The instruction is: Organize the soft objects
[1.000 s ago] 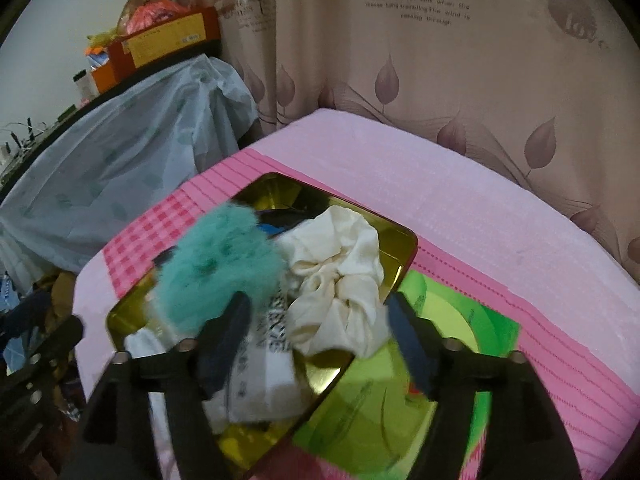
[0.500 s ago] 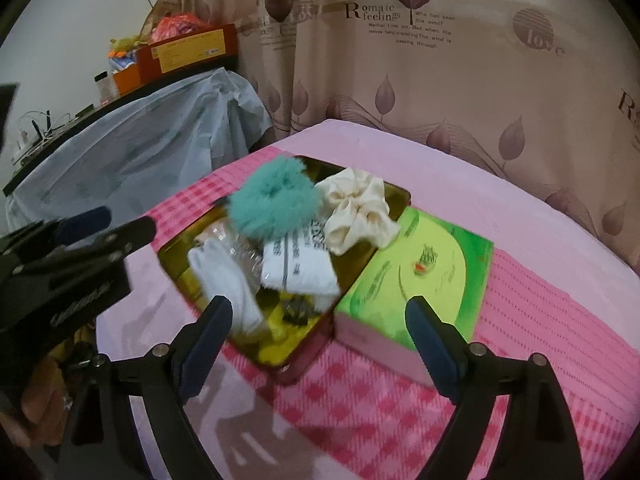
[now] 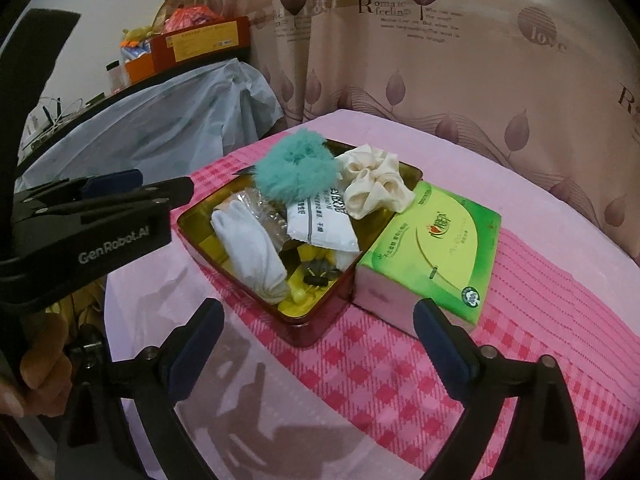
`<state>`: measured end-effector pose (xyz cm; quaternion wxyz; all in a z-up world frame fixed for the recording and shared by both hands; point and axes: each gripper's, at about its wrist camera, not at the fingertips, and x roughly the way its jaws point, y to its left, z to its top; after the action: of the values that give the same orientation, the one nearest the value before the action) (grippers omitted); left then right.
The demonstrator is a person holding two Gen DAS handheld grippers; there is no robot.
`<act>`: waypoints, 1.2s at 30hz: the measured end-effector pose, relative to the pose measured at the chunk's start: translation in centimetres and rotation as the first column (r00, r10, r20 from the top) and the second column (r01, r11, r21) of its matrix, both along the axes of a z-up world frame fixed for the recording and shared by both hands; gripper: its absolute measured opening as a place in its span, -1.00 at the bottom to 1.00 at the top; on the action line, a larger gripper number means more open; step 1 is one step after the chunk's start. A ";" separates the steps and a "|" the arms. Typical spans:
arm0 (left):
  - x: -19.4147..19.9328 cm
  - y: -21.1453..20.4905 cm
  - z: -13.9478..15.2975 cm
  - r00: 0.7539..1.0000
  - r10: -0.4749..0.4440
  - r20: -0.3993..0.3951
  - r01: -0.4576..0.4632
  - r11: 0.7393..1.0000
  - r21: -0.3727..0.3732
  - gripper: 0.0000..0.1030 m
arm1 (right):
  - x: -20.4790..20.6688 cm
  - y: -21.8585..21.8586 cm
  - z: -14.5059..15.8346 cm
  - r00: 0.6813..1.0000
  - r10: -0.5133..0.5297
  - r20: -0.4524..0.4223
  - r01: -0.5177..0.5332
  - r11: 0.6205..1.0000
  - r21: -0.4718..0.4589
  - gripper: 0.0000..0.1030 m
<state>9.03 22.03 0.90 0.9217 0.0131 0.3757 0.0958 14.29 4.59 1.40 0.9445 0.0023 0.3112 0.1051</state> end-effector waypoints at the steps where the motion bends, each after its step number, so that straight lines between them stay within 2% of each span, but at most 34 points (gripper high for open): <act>1: 0.1 0.0 0.0 1.000 0.000 -0.001 0.000 1.000 0.002 0.03 | -0.1 0.0 0.0 1.000 0.002 0.001 -0.002 1.000 0.000 0.83; 19: 0.0 0.2 -0.2 1.000 -0.005 -0.008 0.005 1.000 0.002 0.03 | 0.0 0.5 0.1 1.000 -0.009 -0.001 0.009 1.000 -0.015 0.94; 36: 0.0 0.1 -0.3 1.000 -0.008 -0.013 0.008 1.000 0.002 0.03 | 0.6 -0.2 -0.1 0.999 -0.035 -0.020 0.034 0.999 -0.020 0.96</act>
<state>9.08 22.18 0.64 0.9196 0.0163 0.3814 0.0926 14.91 4.39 1.29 0.9429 -0.0006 0.3219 0.0857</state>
